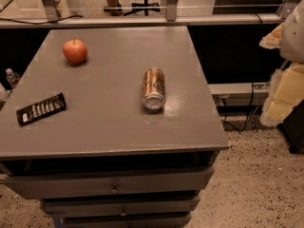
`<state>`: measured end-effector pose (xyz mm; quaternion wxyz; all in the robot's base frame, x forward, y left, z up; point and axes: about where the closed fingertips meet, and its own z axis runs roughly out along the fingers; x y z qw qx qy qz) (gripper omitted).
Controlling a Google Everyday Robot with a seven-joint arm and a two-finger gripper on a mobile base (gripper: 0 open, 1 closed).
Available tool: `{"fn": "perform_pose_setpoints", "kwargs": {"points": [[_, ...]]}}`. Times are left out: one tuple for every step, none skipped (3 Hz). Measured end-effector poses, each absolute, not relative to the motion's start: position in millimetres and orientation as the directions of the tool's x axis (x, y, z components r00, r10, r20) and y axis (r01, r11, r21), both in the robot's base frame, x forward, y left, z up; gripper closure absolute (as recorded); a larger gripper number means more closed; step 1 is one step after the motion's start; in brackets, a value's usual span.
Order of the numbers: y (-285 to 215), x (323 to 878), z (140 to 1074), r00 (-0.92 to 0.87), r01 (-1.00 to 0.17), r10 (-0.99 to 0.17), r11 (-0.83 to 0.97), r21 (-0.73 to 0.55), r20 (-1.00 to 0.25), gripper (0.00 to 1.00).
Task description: Pick apple
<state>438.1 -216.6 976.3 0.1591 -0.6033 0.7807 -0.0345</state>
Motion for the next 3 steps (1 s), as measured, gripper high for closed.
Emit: {"fn": "perform_pose_setpoints", "kwargs": {"points": [[-217,438,976,-0.221,-0.931,-0.953,0.270,-0.246,-0.207,0.00],[-192,459,966,-0.213,-0.932,-0.925,0.289,-0.220,-0.314,0.00],[-141,508,950,-0.212,-0.929,-0.857,0.326,-0.175,-0.470,0.00]]}}
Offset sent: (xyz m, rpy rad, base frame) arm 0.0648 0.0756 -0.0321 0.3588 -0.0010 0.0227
